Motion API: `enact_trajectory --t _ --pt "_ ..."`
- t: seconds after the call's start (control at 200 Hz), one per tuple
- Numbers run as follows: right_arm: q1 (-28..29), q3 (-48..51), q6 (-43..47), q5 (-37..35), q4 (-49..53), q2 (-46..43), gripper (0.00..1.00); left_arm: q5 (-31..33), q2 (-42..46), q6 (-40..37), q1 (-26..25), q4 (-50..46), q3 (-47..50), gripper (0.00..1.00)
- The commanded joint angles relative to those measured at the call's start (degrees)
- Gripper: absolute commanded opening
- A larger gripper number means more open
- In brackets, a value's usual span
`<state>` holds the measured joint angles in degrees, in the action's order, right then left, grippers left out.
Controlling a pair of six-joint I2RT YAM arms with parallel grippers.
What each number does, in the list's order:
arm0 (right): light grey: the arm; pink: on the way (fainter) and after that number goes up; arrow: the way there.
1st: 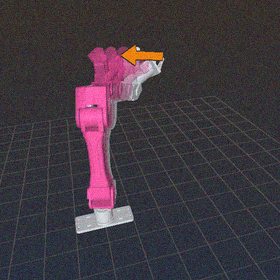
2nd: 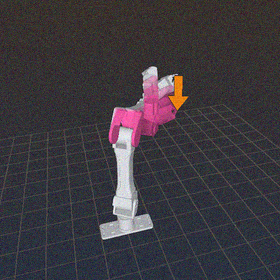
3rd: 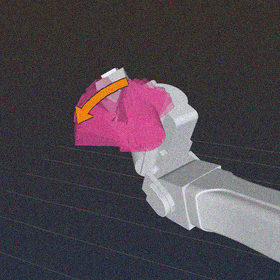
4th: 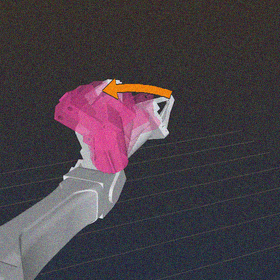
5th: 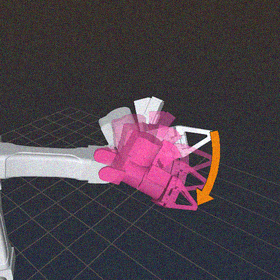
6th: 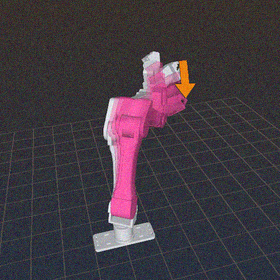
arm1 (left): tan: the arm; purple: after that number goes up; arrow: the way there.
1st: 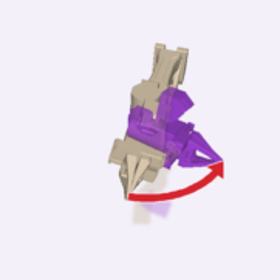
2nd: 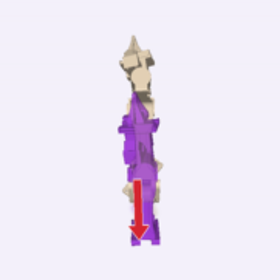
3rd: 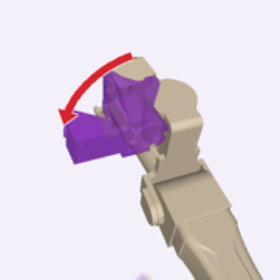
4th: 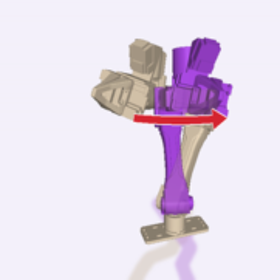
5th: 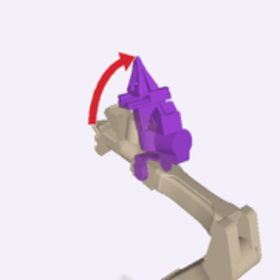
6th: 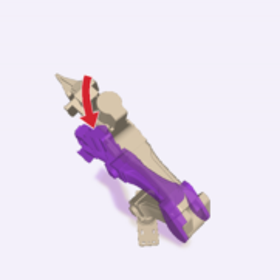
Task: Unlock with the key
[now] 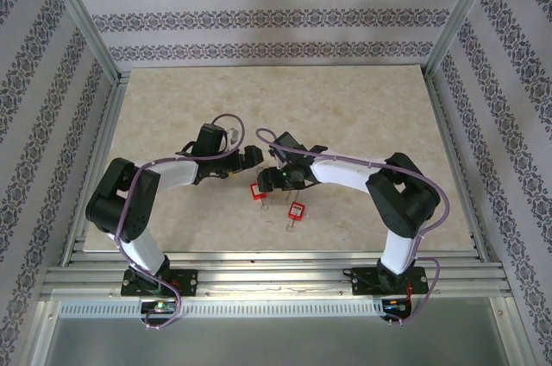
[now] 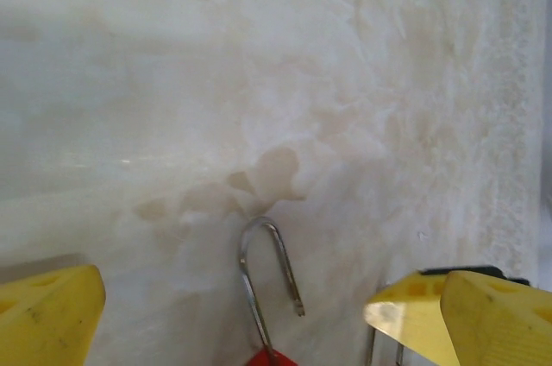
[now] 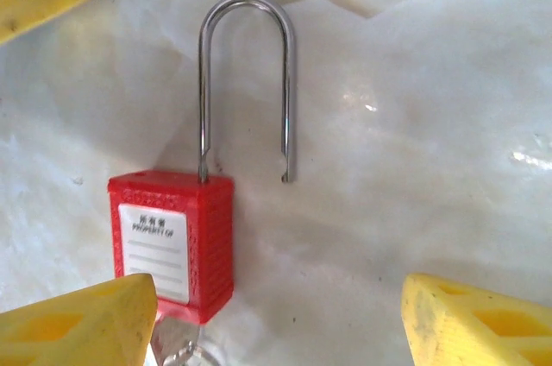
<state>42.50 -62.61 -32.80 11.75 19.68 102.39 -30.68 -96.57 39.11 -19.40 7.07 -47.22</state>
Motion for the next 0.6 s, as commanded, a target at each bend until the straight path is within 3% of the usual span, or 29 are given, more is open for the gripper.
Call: enact_trajectory --t 0.0,0.165,0.24,0.305,0.39,0.51,0.595 --pt "0.0 0.9 1.1 -4.0 4.7 -6.8 0.79 3.5 5.5 -1.2 2.2 -5.1 -1.6 1.00" --pt "-0.4 6.6 5.0 -19.6 9.1 -23.4 0.97 16.1 23.6 -6.8 2.9 -12.5 -0.2 1.00" --pt "-2.2 12.0 8.0 -27.8 7.6 -33.4 0.98 23.6 33.0 -9.9 3.1 -13.9 2.3 1.00" --pt "-6.6 16.5 11.6 -32.7 5.7 -40.2 0.98 31.0 39.7 -12.1 3.2 -13.1 5.7 1.00" --pt "-16.8 20.2 13.9 -34.9 4.4 -45.9 0.98 40.8 45.4 -16.1 3.4 -10.7 10.9 1.00" --pt "-24.8 30.8 23.8 -38.3 -11.2 -52.5 0.98 50.2 47.9 -21.6 3.8 -4.3 18.2 1.00" --pt "-27.6 40.9 29.4 -37.2 -28.5 -56.9 0.98 54.6 47.5 -25.9 3.9 -0.6 22.2 1.00"
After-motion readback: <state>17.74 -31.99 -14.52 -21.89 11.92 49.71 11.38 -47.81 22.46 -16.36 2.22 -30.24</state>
